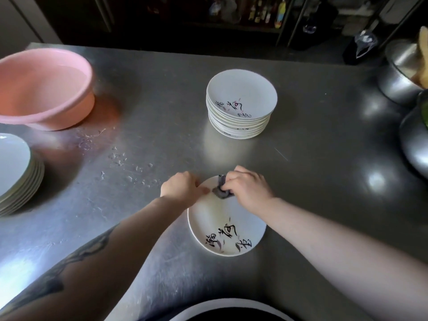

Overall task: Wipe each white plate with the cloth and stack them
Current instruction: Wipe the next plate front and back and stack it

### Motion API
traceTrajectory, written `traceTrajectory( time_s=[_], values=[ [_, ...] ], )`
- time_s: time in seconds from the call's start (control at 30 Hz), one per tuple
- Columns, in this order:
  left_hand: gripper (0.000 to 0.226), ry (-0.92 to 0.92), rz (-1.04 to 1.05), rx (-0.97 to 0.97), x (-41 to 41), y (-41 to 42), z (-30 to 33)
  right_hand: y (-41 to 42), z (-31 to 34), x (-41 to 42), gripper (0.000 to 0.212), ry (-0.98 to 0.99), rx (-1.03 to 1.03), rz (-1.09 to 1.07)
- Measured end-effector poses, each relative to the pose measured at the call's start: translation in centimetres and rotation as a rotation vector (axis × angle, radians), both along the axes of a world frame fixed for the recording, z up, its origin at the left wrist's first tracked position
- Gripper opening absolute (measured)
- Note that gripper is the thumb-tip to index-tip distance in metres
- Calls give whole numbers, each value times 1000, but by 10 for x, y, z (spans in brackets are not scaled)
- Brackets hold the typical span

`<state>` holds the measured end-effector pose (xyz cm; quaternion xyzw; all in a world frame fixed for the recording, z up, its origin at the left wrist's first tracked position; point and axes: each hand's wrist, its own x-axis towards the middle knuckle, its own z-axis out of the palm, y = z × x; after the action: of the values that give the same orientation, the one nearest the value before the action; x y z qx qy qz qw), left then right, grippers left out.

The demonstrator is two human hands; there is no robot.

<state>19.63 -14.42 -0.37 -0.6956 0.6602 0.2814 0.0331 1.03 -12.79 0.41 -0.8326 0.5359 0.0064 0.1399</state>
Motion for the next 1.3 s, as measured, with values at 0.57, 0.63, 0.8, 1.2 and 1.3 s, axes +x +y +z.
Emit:
traceTrajectory(
  time_s=[0.57, 0.63, 0.8, 1.2, 1.3],
  values=[
    [31, 193, 392, -81, 10, 39, -8, 101, -7, -9, 24, -183, 152, -347],
    [29, 215, 370, -70, 10, 40, -6, 104, -5, -7, 21, -231, 167, -347],
    [17, 327, 255, -205, 30, 66, 5, 108, 8, -37, 21, -533, 25, -626],
    [20, 458, -478, -499, 11, 122, -27, 134, -1, -44, 27, -731, -32, -750],
    [14, 451, -464, -514, 9, 121, -27, 134, -2, -40, 27, -750, -42, -738]
  ],
)
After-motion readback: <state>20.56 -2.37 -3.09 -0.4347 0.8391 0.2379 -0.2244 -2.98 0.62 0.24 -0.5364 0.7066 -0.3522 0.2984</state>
